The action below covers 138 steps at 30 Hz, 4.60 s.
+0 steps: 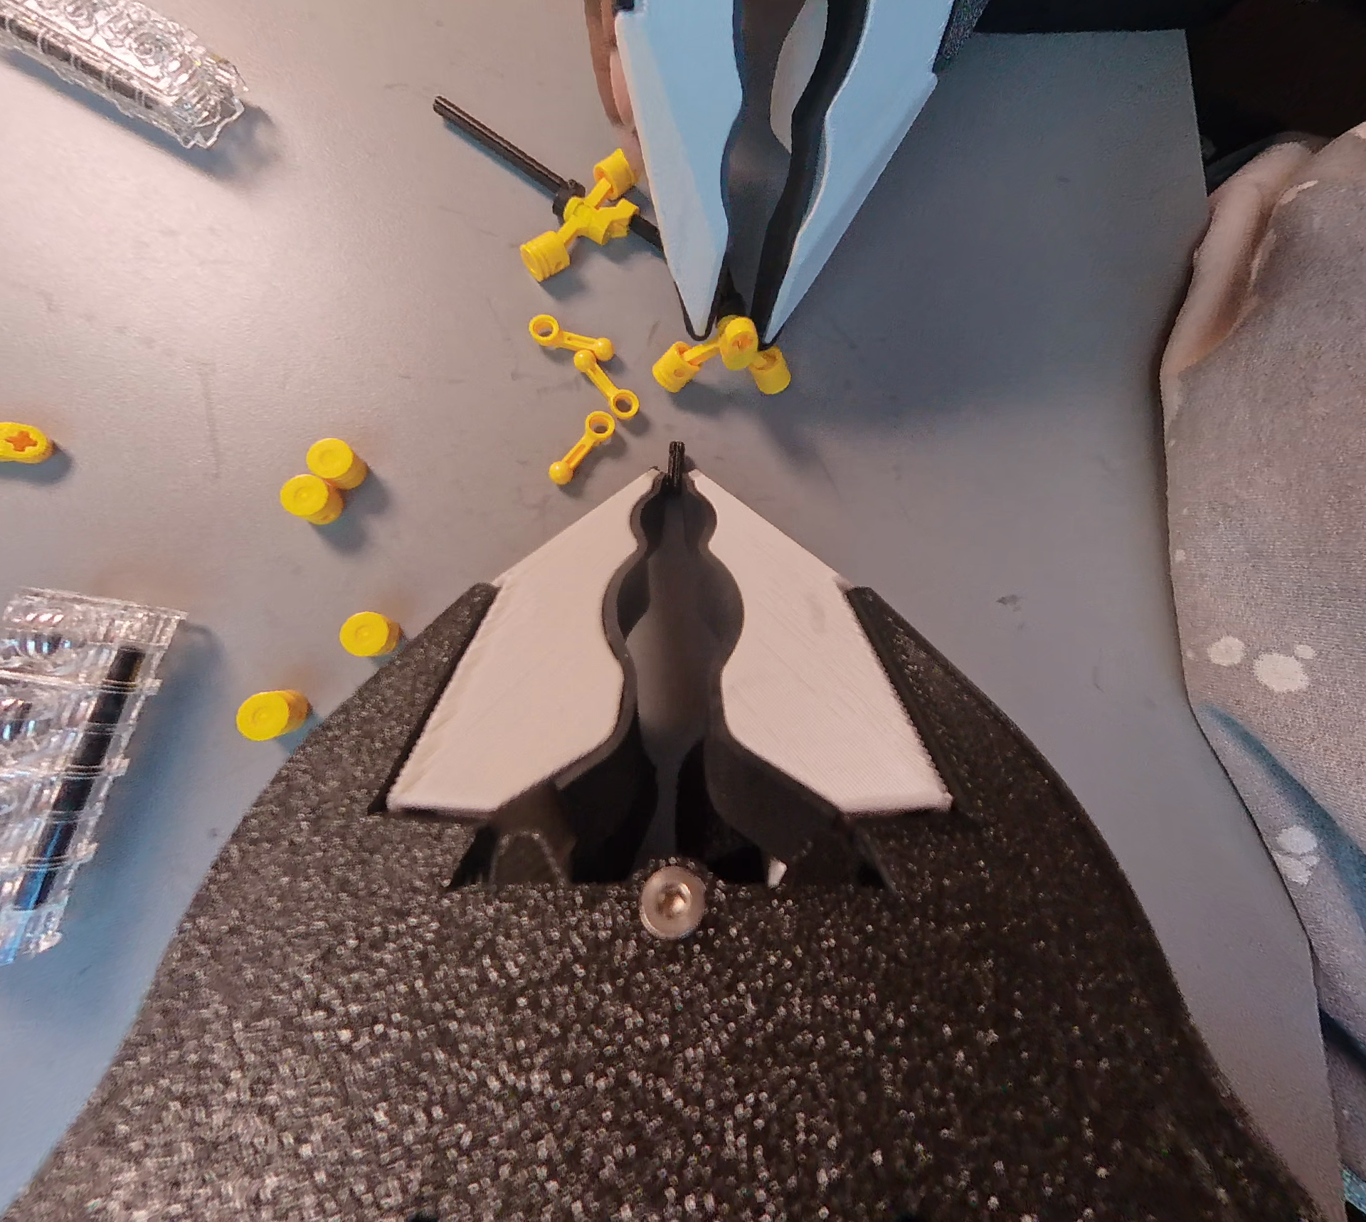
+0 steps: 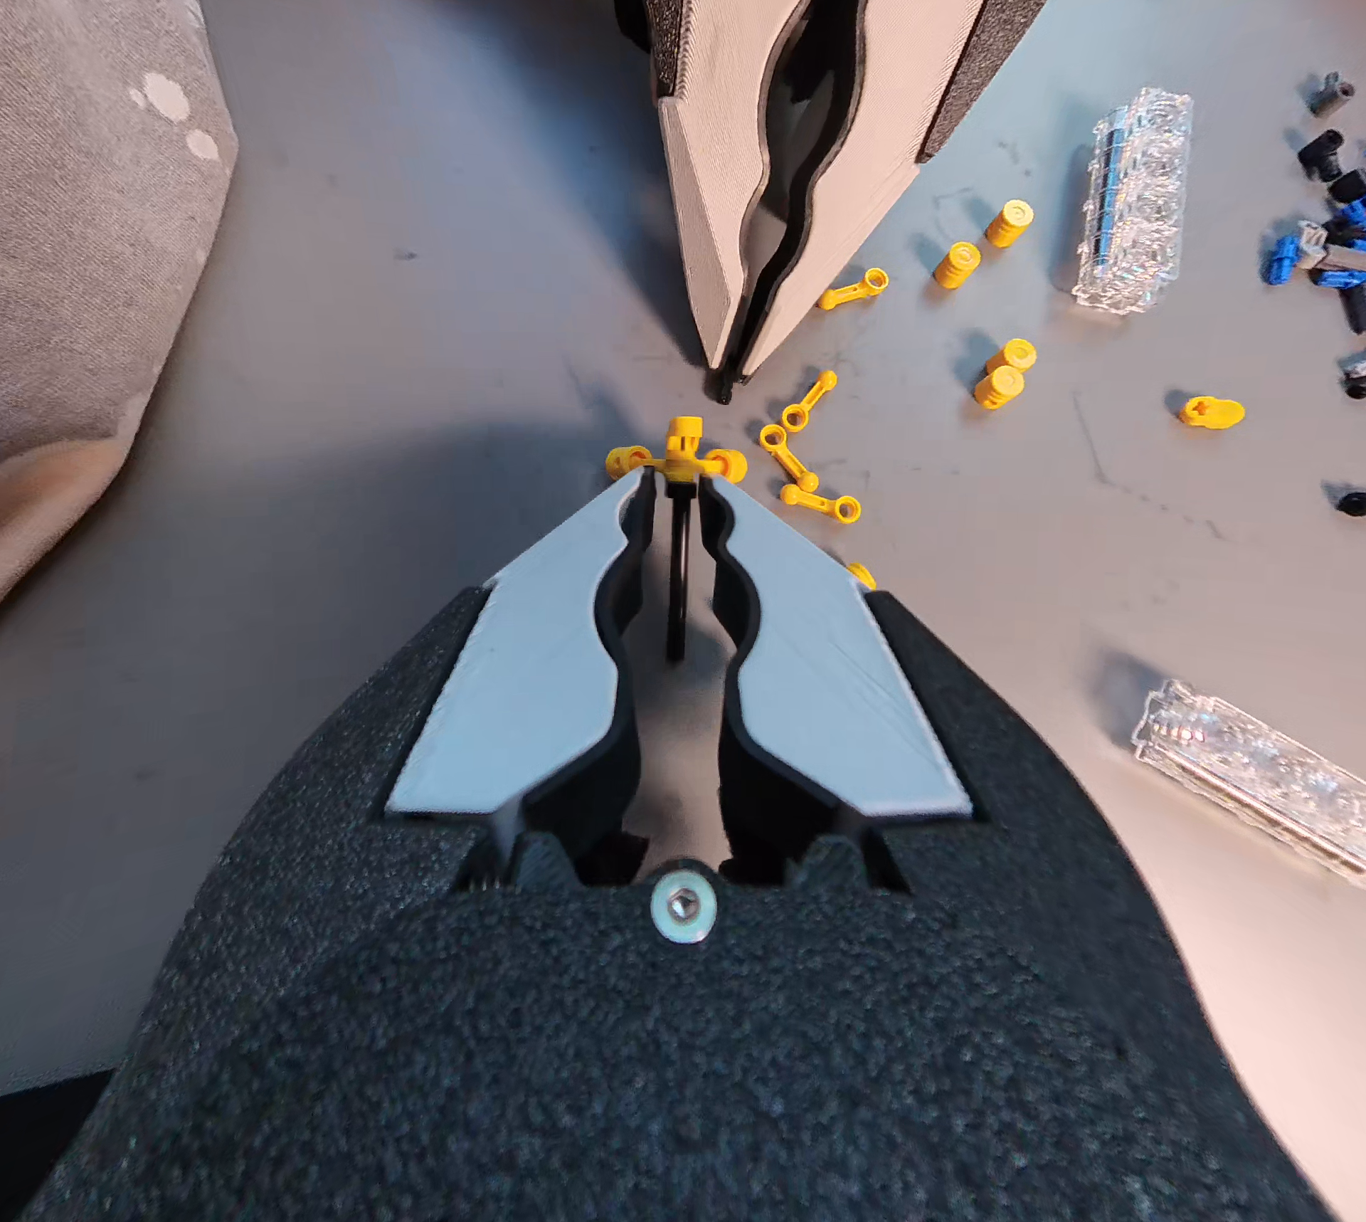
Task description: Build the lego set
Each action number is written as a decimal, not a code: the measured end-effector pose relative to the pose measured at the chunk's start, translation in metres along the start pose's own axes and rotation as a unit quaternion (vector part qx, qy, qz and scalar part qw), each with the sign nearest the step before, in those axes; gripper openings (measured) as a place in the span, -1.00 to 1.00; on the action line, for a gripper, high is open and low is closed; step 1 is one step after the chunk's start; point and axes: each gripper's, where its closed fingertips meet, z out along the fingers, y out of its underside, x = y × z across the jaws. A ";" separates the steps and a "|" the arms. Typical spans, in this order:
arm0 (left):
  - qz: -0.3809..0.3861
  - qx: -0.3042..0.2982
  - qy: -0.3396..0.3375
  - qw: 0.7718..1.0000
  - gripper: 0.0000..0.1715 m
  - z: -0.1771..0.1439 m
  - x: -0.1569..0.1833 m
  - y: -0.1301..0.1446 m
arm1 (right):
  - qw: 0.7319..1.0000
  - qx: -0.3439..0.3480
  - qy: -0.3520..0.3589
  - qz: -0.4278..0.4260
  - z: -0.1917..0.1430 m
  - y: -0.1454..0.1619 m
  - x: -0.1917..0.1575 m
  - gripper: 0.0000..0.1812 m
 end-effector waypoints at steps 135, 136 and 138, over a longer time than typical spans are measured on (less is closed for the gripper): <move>-0.296 0.140 0.184 0.927 -1.00 -0.012 0.010 -0.046 | 0.996 -0.002 0.092 -0.006 0.005 0.004 0.001 -0.92; -0.297 0.143 0.182 0.926 -1.00 -0.013 0.010 -0.045 | 0.996 0.000 0.090 -0.007 0.006 0.002 0.000 -0.92; -0.298 0.147 0.180 0.926 -1.00 -0.015 0.010 -0.045 | 0.995 -0.001 0.095 -0.003 0.005 0.001 0.003 -0.79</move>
